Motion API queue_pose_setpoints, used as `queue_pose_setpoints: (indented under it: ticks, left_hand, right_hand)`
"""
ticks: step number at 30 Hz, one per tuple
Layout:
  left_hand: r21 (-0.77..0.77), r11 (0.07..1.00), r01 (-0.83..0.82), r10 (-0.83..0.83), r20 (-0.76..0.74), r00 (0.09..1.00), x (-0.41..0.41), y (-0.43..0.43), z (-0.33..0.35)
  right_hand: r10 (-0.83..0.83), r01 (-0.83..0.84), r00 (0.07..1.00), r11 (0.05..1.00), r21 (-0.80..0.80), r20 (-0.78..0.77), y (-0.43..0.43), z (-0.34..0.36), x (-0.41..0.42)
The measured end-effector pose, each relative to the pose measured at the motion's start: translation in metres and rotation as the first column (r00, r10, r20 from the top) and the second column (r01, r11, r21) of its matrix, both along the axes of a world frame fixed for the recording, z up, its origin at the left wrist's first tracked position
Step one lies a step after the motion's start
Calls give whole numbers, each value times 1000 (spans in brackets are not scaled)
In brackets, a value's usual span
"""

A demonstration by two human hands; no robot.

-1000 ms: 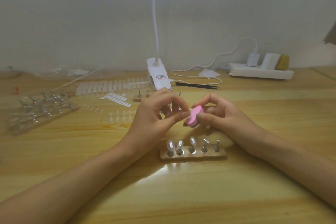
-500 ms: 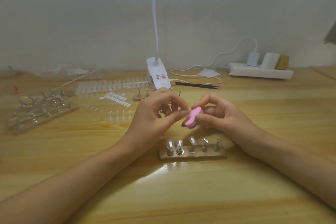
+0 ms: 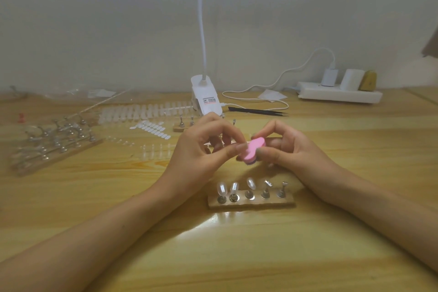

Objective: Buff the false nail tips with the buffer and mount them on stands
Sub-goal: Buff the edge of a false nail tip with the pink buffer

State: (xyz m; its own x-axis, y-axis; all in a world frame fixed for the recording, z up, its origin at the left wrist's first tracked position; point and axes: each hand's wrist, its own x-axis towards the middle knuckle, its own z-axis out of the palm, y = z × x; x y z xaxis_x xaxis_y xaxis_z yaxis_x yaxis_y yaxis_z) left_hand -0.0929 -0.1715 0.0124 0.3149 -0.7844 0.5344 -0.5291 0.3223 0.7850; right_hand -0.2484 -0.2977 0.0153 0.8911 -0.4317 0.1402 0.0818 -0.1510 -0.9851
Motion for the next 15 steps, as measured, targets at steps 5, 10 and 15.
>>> queue_pose_setpoints:
  ticks: [5,10,15]
  left_hand:
    - [6,1000,-13,13,-1,1000,0,0,0]
    - [7,1000,-10,10,-13,1000,-1,-1,-1]
    - [8,1000,-9,9,-4,1000,0,-1,-1]
  right_hand:
    - [-19,19,1000,1000,-16,2,-1,0,0]
    - [-27,27,1000,999,-19,-9,-1,-1,0]
    - [-18,18,1000,1000,-10,-7,0,0,1]
